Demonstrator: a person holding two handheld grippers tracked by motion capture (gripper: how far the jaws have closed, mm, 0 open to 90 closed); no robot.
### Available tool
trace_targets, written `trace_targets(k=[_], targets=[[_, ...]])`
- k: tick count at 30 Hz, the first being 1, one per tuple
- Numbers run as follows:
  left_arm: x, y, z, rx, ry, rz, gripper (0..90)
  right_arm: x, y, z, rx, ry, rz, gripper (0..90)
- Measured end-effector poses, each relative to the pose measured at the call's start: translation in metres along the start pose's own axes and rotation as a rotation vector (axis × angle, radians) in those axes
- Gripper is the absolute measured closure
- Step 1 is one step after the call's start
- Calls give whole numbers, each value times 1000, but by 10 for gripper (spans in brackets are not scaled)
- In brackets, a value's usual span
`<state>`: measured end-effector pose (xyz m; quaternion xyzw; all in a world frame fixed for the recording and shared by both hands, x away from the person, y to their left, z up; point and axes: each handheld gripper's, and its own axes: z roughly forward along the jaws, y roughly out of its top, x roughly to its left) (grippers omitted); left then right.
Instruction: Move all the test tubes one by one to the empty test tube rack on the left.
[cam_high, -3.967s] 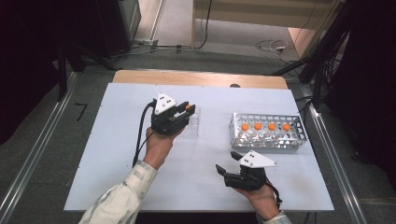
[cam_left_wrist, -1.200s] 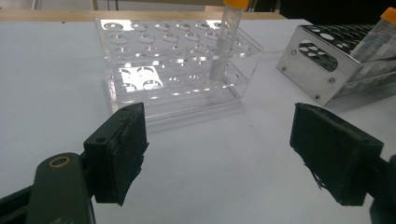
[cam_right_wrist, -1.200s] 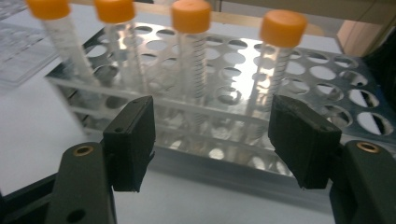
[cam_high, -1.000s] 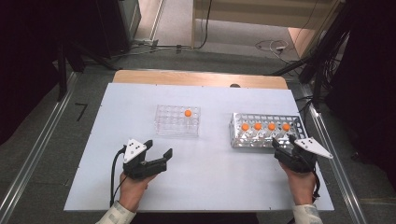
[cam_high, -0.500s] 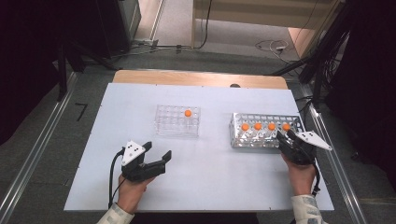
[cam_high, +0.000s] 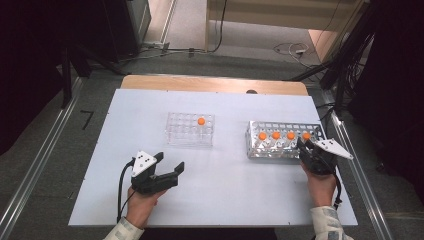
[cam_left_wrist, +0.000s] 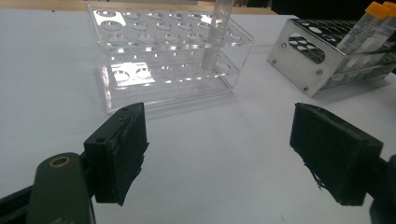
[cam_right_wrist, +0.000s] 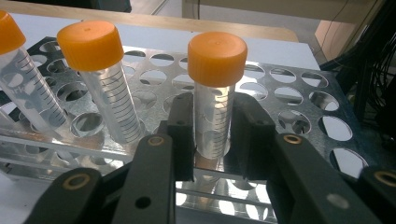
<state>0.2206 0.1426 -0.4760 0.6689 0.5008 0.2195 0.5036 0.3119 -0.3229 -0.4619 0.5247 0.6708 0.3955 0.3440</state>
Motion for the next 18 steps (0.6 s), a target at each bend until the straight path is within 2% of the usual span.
trace_targets(k=[9, 18], targets=[[1, 0, 0, 1, 1, 0, 186, -1, 2, -1, -4, 6, 2, 712], [1, 0, 0, -2, 3, 0, 186, -3, 18, -12, -35, 11, -6, 713]])
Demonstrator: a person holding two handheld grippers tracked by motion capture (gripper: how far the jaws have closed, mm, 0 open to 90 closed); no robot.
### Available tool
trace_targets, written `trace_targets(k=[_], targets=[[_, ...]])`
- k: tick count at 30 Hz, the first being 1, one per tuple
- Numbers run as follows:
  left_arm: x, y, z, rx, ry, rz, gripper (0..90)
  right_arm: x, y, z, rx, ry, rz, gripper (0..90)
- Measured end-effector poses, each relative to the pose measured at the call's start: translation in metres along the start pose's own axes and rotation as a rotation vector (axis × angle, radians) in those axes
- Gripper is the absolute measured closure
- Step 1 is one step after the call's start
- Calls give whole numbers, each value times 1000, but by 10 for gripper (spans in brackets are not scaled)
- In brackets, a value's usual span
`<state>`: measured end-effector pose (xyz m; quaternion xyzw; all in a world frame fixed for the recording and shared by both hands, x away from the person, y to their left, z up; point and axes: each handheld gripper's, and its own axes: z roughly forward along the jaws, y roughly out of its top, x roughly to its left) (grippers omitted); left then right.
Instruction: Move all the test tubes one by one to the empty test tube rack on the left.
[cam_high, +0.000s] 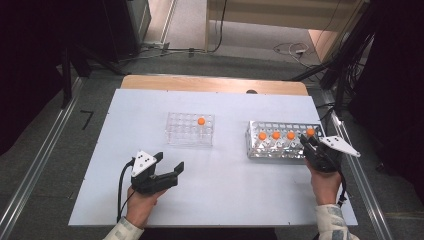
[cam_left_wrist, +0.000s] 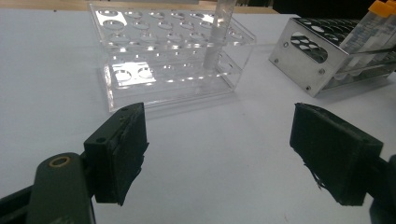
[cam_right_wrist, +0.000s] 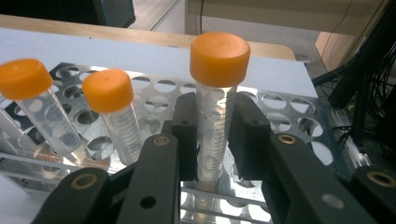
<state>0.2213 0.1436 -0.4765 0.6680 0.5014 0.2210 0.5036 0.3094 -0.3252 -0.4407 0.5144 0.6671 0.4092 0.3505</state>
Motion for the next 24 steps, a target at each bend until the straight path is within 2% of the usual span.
trace_targets(k=[9, 14, 24], targets=[[0, 0, 0, -3, 6, 6, 186, -1, 17, -20, -71, 12, -3, 714], [0, 0, 0, -1, 8, 9, 186, -1, 26, -34, -105, 37, -1, 714], [0, 0, -1, -4, 15, 13, 186, 1, 21, -52, -107, 79, -9, 714]])
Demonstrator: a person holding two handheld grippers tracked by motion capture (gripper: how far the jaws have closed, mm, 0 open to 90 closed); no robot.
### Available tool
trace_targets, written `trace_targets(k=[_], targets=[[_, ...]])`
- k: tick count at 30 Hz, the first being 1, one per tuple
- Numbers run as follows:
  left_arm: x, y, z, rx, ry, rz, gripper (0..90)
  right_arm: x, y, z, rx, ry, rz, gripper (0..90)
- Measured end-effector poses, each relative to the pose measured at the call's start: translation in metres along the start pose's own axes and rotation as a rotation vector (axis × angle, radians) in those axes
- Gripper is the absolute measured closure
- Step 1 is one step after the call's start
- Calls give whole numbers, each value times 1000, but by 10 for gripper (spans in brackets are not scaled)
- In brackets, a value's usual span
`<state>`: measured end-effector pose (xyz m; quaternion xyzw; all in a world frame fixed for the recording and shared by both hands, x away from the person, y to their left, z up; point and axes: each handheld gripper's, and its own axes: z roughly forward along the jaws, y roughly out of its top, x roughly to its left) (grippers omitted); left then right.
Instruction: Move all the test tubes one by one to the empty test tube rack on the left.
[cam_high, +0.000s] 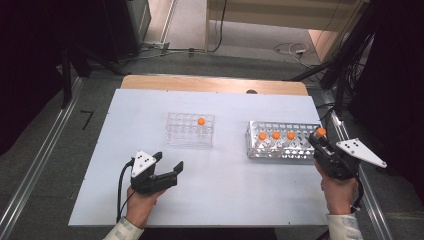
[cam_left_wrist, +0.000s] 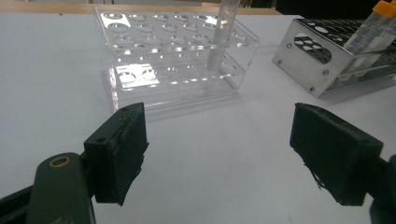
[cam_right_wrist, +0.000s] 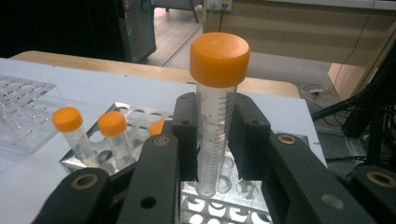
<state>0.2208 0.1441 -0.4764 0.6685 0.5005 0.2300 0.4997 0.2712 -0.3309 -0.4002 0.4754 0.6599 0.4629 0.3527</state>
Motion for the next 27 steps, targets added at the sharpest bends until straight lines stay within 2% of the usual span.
trace_targets(k=[8, 13, 15, 27], targets=[[-1, 0, 1, 2, 3, 7, 189, 10, -16, -3, 26, 48, 11, 714], [-1, -1, 1, 3, 6, 5, 189, 18, -27, 0, 35, 75, 36, 714], [-1, -1, 1, 1, 8, 8, 189, 22, -29, 1, 48, 86, 19, 714], [-4, -2, 1, 1, 12, 34, 191, 48, -38, 9, 90, 164, -9, 714]])
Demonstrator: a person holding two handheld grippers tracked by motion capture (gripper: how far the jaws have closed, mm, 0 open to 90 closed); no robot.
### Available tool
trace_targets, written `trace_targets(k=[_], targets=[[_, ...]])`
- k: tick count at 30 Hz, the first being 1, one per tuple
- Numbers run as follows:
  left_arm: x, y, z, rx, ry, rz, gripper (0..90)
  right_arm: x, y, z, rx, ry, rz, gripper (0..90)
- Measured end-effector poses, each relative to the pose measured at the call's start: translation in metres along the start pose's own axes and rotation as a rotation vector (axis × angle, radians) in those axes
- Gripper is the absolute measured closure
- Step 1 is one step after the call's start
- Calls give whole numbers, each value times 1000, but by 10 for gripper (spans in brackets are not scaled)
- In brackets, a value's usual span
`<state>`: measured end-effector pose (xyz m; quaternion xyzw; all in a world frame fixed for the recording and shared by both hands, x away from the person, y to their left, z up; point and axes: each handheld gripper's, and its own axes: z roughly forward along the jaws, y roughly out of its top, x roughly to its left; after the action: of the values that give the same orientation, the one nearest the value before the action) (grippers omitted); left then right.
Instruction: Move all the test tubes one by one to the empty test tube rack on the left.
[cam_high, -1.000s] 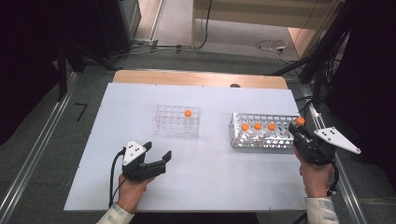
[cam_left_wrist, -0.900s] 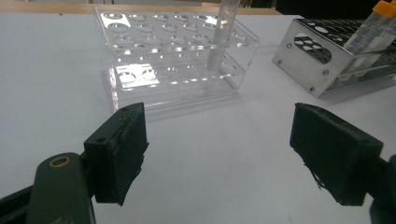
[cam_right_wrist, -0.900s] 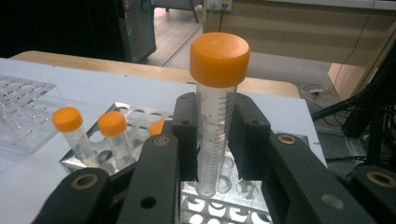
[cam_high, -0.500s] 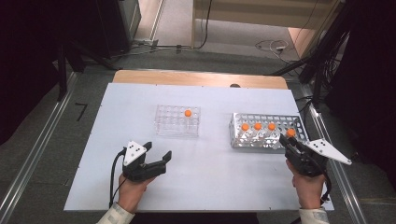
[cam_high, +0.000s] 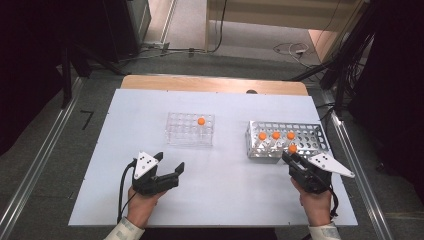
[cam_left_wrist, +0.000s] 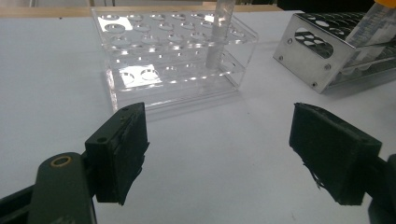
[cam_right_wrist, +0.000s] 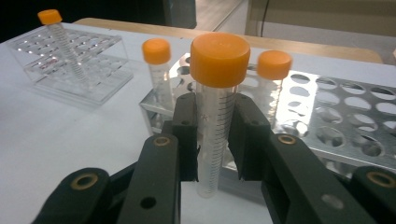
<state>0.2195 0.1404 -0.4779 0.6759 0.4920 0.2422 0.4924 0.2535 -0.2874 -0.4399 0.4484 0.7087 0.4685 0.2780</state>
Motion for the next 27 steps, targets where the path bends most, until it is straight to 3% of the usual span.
trace_targets(k=[27], targets=[[-5, 0, -2, -27, -34, 18, 224, 78, 6, 41, 53, 185, -135, 714]])
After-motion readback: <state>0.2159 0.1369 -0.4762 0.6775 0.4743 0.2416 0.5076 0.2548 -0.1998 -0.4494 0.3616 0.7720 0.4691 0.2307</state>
